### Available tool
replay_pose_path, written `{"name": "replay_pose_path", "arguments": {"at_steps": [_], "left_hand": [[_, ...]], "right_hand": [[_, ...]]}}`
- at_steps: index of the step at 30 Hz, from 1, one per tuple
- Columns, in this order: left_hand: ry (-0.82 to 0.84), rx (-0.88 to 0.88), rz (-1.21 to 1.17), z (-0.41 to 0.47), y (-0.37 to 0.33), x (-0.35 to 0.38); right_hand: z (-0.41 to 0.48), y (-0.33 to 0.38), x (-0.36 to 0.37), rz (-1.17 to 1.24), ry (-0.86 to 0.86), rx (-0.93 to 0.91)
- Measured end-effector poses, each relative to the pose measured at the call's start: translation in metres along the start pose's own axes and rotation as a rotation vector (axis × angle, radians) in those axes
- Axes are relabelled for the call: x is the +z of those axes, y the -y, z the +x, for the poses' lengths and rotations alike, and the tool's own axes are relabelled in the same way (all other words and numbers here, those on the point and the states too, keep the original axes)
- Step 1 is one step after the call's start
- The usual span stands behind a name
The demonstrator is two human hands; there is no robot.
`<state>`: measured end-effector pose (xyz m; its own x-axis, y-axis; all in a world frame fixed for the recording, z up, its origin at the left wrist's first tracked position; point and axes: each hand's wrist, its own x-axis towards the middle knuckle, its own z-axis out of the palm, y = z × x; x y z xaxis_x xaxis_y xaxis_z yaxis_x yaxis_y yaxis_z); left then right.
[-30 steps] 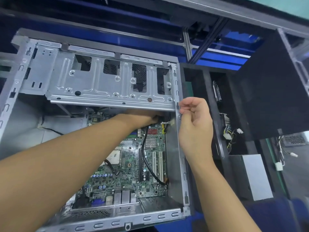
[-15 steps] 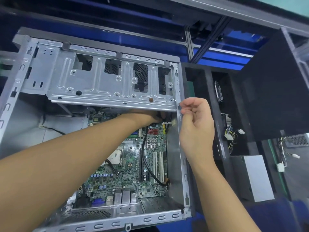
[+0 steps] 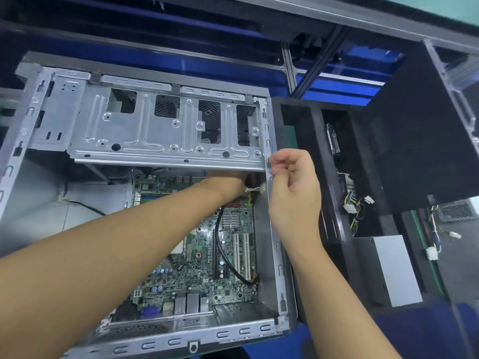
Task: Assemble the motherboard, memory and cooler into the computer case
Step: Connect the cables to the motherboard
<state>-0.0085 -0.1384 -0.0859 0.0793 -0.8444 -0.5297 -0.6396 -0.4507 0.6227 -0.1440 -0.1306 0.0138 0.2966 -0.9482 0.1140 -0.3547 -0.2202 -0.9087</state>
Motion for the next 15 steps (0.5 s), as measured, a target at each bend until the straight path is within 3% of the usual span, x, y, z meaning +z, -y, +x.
{"name": "replay_pose_path", "arguments": {"at_steps": [3, 6, 15], "left_hand": [[-0.087, -0.081, 0.047, 0.0, -0.002, 0.003], [-0.075, -0.101, 0.004, -0.004, -0.006, 0.004], [-0.175, 0.02, 0.087, -0.013, -0.005, 0.004]], "right_hand": [[0.0, 0.001, 0.0, -0.002, 0.002, 0.003], [0.0, 0.002, 0.0, -0.005, 0.006, 0.013], [0.001, 0.003, 0.0, -0.013, 0.006, 0.021]]}}
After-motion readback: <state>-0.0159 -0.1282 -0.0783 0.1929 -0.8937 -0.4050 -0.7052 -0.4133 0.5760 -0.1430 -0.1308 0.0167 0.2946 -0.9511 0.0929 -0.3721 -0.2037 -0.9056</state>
